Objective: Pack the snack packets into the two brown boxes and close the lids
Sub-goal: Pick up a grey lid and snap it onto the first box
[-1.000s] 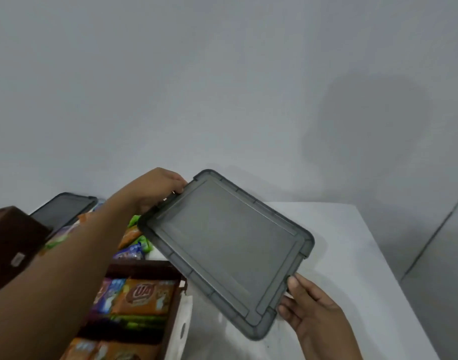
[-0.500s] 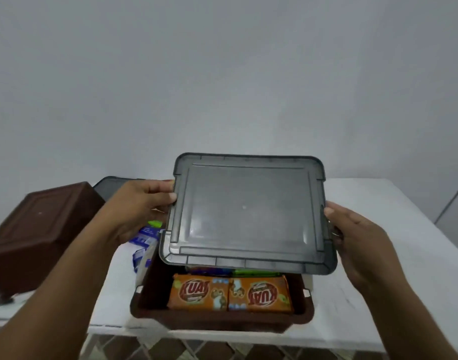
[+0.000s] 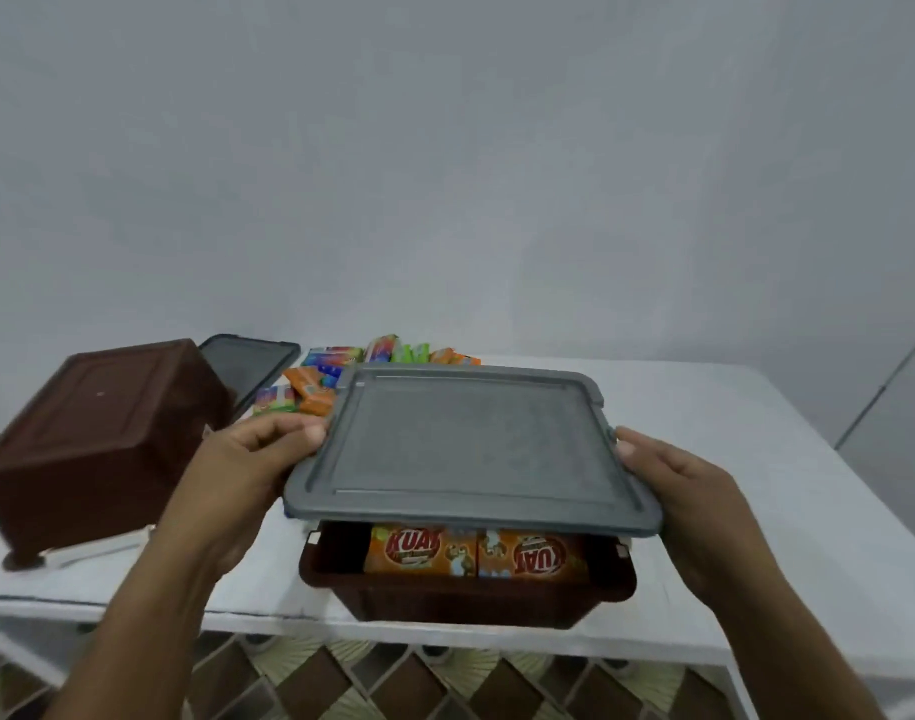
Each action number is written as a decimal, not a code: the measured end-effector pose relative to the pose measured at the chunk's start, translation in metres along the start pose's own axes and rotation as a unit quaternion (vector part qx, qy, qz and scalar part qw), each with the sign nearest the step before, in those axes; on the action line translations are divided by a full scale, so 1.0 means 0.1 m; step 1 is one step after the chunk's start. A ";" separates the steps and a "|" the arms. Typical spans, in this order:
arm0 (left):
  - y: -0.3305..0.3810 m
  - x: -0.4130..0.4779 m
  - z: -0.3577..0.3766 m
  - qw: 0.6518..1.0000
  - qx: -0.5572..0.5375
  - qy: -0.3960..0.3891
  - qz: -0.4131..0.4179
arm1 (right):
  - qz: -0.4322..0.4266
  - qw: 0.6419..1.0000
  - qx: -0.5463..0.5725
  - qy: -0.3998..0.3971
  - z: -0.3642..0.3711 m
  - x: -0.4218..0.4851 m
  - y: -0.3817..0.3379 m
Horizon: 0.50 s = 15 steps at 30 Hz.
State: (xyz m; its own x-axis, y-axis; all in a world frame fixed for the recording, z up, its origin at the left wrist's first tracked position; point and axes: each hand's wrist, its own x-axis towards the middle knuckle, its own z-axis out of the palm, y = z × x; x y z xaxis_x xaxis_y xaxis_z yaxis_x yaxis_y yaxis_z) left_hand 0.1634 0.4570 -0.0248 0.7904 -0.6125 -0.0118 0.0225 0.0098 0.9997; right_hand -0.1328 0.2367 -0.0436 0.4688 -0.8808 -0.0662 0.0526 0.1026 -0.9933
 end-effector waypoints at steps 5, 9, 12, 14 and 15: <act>-0.37 -0.11 0.07 0.996 0.086 0.027 -0.025 | -0.022 0.988 -0.130 0.078 0.01 -0.10 0.27; -0.46 -0.14 0.10 0.959 0.269 0.080 0.031 | -0.076 0.952 -0.285 0.077 0.04 -0.16 0.34; -0.51 -0.14 0.09 0.935 0.341 0.078 0.050 | -0.063 0.968 -0.232 0.074 0.03 -0.15 0.38; -0.58 -0.13 0.05 0.964 0.255 0.069 0.009 | -0.017 0.985 -0.157 0.066 0.02 -0.15 0.41; -0.61 -0.12 0.03 0.978 0.195 0.068 -0.022 | 0.012 0.990 -0.128 0.063 0.02 -0.15 0.42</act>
State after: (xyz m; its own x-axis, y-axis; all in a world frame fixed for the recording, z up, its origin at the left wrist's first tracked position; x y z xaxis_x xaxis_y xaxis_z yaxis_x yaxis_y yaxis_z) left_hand 0.1501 0.4613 -0.0859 0.8688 -0.4943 -0.0306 -0.1563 -0.3322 0.9302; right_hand -0.1363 0.2554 -0.0843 0.3528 -0.9317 -0.0858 -0.1901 0.0184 -0.9816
